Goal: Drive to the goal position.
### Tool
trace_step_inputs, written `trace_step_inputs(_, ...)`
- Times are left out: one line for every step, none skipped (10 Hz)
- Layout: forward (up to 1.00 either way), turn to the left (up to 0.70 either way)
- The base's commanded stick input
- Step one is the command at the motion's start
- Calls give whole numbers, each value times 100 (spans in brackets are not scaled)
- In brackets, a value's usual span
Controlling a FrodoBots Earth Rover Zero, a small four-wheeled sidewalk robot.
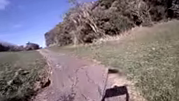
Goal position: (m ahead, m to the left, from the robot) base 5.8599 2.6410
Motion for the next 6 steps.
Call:
trace_step_inputs(44,44)
trace_step_inputs(44,44)
trace_step_inputs(44,44)
trace_step_inputs(45,45)
trace_step_inputs(45,45)
trace_step_inputs(46,46)
